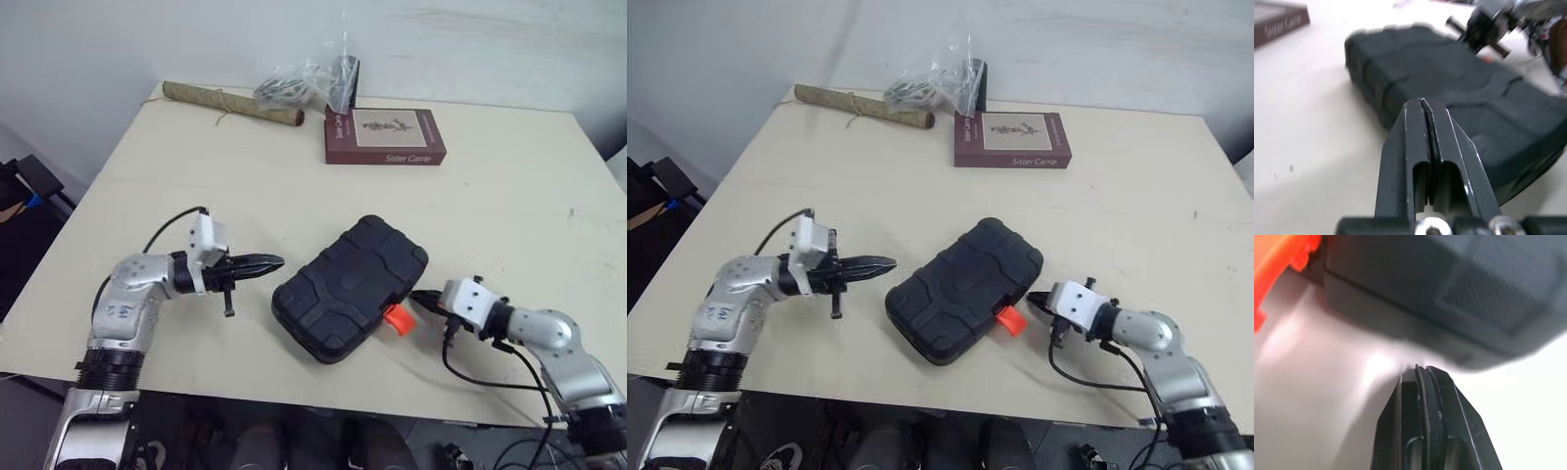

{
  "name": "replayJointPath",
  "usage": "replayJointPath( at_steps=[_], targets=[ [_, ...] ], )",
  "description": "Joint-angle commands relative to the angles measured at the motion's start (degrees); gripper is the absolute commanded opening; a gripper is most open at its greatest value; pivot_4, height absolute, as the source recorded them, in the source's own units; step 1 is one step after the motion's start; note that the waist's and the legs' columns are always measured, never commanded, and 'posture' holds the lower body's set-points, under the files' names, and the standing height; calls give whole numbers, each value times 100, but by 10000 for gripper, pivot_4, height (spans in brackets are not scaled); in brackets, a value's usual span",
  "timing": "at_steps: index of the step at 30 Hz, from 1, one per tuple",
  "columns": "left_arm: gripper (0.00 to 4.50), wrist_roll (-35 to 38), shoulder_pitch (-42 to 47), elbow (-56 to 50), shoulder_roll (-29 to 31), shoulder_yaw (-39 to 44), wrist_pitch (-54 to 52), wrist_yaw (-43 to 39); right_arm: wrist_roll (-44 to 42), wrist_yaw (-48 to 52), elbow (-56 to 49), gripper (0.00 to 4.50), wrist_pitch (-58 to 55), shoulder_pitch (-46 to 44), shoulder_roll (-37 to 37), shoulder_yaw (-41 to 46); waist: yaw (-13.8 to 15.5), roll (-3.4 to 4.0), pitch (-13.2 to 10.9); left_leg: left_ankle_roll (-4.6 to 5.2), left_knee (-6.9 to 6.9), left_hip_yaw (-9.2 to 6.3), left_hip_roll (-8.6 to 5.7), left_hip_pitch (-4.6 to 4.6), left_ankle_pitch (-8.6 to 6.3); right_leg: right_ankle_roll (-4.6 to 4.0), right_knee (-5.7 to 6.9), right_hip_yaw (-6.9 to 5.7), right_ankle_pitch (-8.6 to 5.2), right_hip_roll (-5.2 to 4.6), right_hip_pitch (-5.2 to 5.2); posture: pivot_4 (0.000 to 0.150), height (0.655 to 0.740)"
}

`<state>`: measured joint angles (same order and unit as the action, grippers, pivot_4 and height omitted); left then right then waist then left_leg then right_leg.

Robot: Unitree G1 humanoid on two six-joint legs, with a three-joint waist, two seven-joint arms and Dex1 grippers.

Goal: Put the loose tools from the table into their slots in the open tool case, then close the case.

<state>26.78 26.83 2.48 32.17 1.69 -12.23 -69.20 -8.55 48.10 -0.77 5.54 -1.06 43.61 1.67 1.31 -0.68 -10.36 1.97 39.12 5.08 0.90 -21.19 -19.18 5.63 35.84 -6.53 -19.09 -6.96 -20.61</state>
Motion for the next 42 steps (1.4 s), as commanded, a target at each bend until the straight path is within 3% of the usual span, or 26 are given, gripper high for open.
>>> replayJointPath(
  at_steps=[1,7,12,21,26,32,42],
  targets=[
    [37,-44,379,-223,-248,-347,154,-95,-799,-152,-977,739,-556,363,-50,745,16,8,-4,1,0,2,-1,1,0,0,0,1,0,0,0,1500,7400],
    [37,-1084,1203,782,-1029,-1407,1125,-139,-1670,-269,-2933,739,-1891,1113,54,1125,-1,14,-3,4,-2,4,0,-1,2,3,-2,3,2,19,1,1500,7400],
    [37,-1786,1499,1754,-1343,-1978,1767,-170,-1866,-337,-3651,739,-2480,1063,64,826,-9,15,-2,0,-10,25,9,-1,1,2,1,19,1,34,-18,1500,7400],
    [37,-2211,1427,2256,-1361,-2299,1804,-108,-1162,-601,-3242,739,-2498,670,-249,53,19,37,13,7,-3,16,6,10,-2,1,-21,18,1,17,-3,1500,7400],
    [37,-2228,1229,2195,-1237,-2250,1743,-4,-662,-424,-2979,739,-2069,1261,-75,-11,15,54,44,9,-4,15,4,18,-2,1,-22,17,1,16,6,1500,7400],
    [37,-2195,1150,2128,-1116,-2198,1757,-16,-1022,-282,-2981,739,-2007,1825,-214,347,-21,74,78,9,-12,19,10,33,-4,-1,-23,23,-1,19,13,1500,7400],
    [37,-2513,1340,2411,-1153,-2372,1915,195,-485,-599,-2123,739,-2214,1016,-760,-560,-12,93,93,4,-16,20,14,47,-6,-9,-21,27,-5,18,17,1500,7400]
  ],
)
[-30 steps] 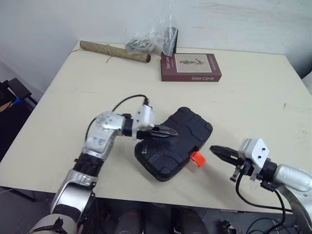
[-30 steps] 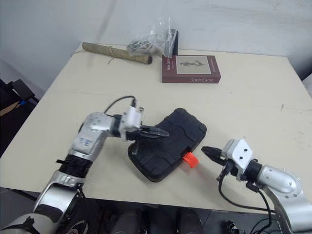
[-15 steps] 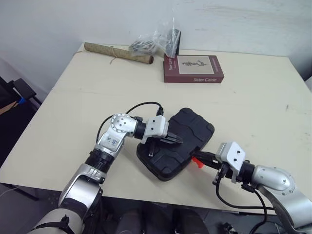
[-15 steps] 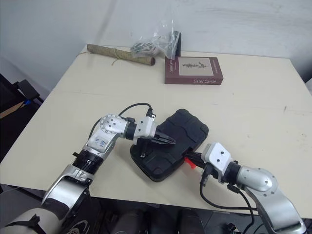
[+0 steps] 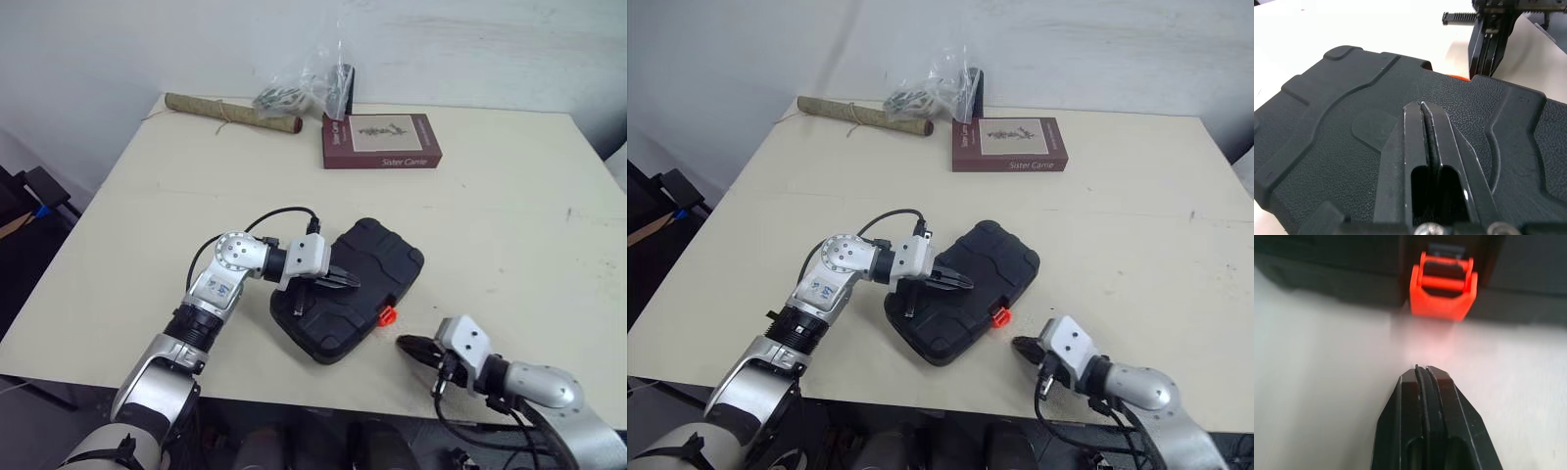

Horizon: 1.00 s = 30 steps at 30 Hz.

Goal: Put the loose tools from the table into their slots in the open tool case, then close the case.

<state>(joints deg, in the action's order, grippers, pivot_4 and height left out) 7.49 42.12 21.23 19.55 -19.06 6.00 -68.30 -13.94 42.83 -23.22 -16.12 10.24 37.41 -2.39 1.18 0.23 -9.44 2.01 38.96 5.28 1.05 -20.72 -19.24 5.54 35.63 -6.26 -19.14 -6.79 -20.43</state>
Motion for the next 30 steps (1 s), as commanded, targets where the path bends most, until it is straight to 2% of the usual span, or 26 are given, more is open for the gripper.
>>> replayJointPath(
  at_steps=[1,6,10,17,22,26,30],
  targets=[
    [37,-681,-161,606,123,-353,236,130,49,-86,170,739,-42,-175,-211,-189,1,2,5,0,0,0,0,0,0,0,0,1,0,-1,0,1500,7400],
    [37,-898,-142,1074,115,-638,526,53,-46,-268,388,739,311,-691,-869,-226,2,10,27,-1,-13,0,2,36,-8,-2,-3,4,-1,-5,30,1500,7400],
    [37,-876,-191,1338,2,-600,575,168,-165,-184,227,739,281,-797,-956,-84,-8,46,49,20,-39,0,-1,58,-21,-4,-7,6,-2,-13,45,1500,7400],
    [37,-850,-284,1530,-23,-585,681,102,-717,-107,-318,739,-188,-1130,-866,273,-10,65,60,19,-80,-1,-12,62,-3,-9,-7,0,-5,-24,32,1500,7400],
    [37,-795,-298,1622,-73,-502,693,145,-638,-23,-274,739,-387,-1424,-732,153,-35,83,85,19,-89,-1,-12,68,-4,-11,-10,-1,-6,-24,37,1500,7400],
    [37,-698,-332,1650,-97,-369,801,232,-562,14,-183,739,-473,-1559,-591,117,26,69,95,22,-91,-7,-13,61,-7,-11,-25,-10,-6,-26,38,1500,7400],
    [37,-12,-475,1345,-159,203,965,78,-789,183,-307,739,-520,-1519,-294,453,3,65,92,28,-91,-5,-20,60,-9,-10,-29,-8,-5,-37,38,1500,7400]
  ],
)
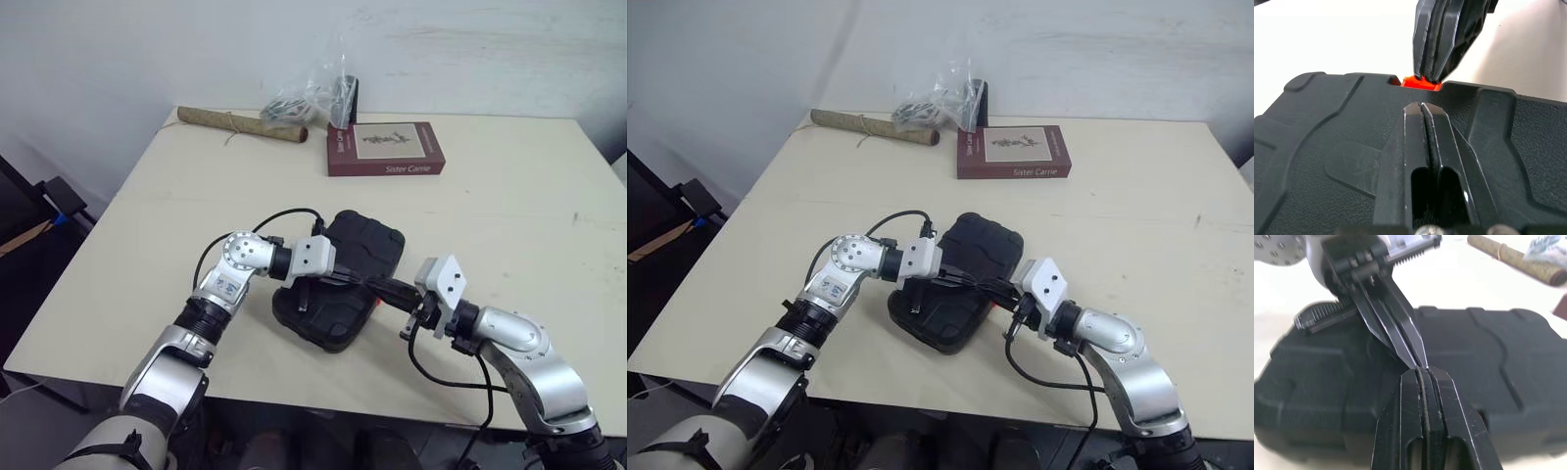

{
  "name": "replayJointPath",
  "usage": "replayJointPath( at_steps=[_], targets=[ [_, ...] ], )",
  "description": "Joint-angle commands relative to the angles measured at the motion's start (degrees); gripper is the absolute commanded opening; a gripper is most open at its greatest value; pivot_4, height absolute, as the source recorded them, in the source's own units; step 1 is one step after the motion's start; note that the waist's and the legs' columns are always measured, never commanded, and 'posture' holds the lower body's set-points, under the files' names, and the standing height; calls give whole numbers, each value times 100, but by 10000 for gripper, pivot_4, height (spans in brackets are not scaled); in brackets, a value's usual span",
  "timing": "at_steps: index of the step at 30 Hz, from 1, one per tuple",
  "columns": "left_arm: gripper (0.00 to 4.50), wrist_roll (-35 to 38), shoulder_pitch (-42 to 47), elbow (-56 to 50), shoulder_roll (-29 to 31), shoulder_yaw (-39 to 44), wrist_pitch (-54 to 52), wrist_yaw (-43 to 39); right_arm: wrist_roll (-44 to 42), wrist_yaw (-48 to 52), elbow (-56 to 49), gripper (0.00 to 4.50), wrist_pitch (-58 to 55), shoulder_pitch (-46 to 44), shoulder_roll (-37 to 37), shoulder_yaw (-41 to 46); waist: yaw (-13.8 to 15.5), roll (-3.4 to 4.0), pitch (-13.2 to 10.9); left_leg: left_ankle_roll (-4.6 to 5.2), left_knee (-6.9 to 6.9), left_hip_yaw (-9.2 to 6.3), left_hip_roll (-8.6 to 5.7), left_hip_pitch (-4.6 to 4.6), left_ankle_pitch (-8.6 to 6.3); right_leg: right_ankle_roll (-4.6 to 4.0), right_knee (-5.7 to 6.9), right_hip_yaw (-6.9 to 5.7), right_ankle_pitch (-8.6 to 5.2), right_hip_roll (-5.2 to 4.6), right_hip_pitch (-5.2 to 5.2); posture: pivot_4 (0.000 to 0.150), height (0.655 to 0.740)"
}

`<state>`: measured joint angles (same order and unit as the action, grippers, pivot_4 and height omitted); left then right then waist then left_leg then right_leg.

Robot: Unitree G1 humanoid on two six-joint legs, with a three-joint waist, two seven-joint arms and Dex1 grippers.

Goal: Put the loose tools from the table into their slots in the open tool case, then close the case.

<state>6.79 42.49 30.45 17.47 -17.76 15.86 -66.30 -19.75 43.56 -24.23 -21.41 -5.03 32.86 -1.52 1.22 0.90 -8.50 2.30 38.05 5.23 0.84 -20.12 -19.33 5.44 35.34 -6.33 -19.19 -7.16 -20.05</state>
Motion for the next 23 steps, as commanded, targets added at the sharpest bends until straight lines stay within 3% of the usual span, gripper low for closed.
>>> replayJointPath(
  at_steps=[1,4,5,6,8,12,13,17,23],
  targets=[
    [37,359,-567,213,45,340,-141,-107,-282,165,-241,739,-8,67,281,540,-2,-6,-6,0,-1,-1,1,-1,0,0,1,-1,0,0,-3,1500,7400],
    [8160,937,-741,-466,229,1020,-368,69,-627,328,-284,0,-171,324,634,1198,-31,-28,-66,-8,-7,0,1,-22,5,-3,6,-1,-2,0,-32,1500,7400],
    [12688,989,-834,-695,414,1223,-386,152,-652,466,-264,6640,-116,464,810,1438,-42,-50,-87,-21,-8,-1,4,-32,13,-6,12,-4,-3,4,-45,1500,7400],
    [16762,1019,-942,-914,609,1412,-476,263,-628,603,-207,9207,-2,610,988,1673,-72,-72,-109,-33,-8,-3,6,-44,22,-6,14,-7,-3,7,-55,1500,7400],
    [25650,998,-1147,-1237,1265,1825,-961,495,-475,910,124,18782,379,896,1375,2280,-136,-79,-142,-50,-8,-2,7,-50,33,-6,12,-11,-3,11,-58,1500,7400],
    [44753,658,-1544,-1162,2436,2497,-1046,970,-103,1493,1118,40498,1569,1161,1923,3072,-163,-115,-215,-46,-11,6,7,-53,34,-5,3,-13,-3,18,-58,1500,7400],
    [45000,654,-1683,-1044,2669,2670,-1002,996,6,1612,1497,43725,1957,1136,2048,3186,-143,-116,-223,-42,-11,6,6,-54,32,-3,0,-13,-2,16,-58,1500,7400],
    [45000,623,-1948,-644,3161,3035,-915,1037,225,1769,2391,43725,2564,965,2327,3285,-95,-109,-255,-26,-11,6,-4,-60,19,5,-12,-16,2,-3,-57,1500,7400],
    [45000,633,-1883,-476,3188,3075,-787,1098,346,1560,2782,43725,2759,439,2197,2812,-67,-109,-260,-35,-4,7,-11,-119,29,11,17,-24,6,-8,-118,1500,7400]
  ],
)
